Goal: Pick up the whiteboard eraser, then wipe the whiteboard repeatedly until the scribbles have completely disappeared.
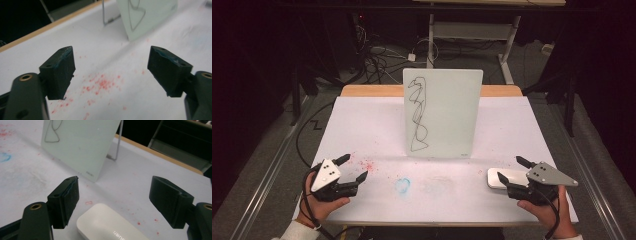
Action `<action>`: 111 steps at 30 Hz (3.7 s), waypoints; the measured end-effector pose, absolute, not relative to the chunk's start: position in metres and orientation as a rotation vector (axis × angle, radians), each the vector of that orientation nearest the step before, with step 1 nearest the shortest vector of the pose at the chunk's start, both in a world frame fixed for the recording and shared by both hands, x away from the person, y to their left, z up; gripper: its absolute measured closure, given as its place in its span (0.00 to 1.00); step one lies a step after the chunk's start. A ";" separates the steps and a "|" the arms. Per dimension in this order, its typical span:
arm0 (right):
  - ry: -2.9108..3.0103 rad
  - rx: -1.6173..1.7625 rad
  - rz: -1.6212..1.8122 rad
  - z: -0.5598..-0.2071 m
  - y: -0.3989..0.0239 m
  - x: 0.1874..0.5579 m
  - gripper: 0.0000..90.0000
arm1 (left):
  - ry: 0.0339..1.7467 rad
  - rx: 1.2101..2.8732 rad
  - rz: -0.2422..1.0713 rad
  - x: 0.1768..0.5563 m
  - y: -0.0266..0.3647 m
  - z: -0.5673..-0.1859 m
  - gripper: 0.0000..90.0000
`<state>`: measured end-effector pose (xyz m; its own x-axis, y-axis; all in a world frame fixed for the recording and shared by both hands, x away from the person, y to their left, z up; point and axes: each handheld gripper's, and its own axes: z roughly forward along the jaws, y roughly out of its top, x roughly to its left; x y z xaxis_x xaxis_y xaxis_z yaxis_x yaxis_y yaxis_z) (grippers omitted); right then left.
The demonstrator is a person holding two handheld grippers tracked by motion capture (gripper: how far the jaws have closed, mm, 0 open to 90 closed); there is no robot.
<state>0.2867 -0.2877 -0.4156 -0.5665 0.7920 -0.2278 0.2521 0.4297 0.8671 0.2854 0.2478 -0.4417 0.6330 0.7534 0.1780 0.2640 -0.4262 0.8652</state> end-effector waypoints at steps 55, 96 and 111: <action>2.971 0.262 0.112 -0.434 -0.275 0.379 0.32 | 0.718 2.291 0.531 0.297 0.217 -0.472 0.20; 2.320 0.479 0.906 -0.408 -0.184 0.337 0.34 | 0.719 2.171 0.637 0.297 0.231 -0.463 0.20; 2.245 0.435 0.907 -0.404 -0.164 0.338 0.34 | 0.751 2.164 0.647 0.291 0.236 -0.465 0.20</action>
<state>0.3382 -0.1640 -0.4045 -0.7212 0.5187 -0.4591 0.0542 0.7030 0.7092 0.2907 0.2365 -0.4646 0.7013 0.6818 0.2082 0.3068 -0.5523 0.7751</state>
